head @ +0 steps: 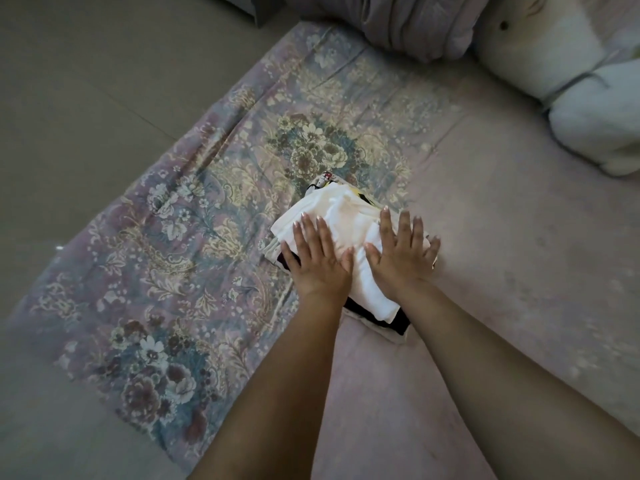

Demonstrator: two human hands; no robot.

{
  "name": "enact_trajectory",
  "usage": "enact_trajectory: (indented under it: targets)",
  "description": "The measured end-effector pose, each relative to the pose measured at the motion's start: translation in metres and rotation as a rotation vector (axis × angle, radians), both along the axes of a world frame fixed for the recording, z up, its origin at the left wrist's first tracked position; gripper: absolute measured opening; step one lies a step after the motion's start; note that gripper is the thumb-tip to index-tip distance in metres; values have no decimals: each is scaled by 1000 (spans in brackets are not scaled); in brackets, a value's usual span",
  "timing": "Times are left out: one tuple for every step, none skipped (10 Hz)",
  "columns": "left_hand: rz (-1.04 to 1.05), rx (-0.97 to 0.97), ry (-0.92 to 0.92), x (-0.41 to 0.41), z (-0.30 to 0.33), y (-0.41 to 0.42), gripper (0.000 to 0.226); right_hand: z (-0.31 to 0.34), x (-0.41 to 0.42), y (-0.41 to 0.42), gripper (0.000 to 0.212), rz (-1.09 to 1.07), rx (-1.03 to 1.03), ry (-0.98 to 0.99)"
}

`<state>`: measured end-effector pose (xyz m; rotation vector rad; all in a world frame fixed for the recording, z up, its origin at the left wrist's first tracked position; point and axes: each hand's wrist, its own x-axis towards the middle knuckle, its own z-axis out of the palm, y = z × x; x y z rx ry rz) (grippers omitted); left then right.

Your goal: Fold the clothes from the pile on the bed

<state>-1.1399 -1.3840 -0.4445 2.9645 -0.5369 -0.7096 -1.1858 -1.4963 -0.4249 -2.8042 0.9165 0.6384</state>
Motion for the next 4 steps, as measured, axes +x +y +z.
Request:
enact_trajectory:
  targets:
    - [-316, -58, -127, -4, 20, 16, 65, 25, -22, 5, 62, 18, 8, -69]
    - [-476, -54, -112, -15, 41, 30, 63, 46, -53, 17, 62, 14, 19, -78]
    - [-613, -6, -64, -39, 81, 50, 62, 77, -104, 38, 62, -46, 70, -56]
    - [-648, -30, -74, -55, 111, 58, 63, 101, -133, 48, 61, -89, 74, -61]
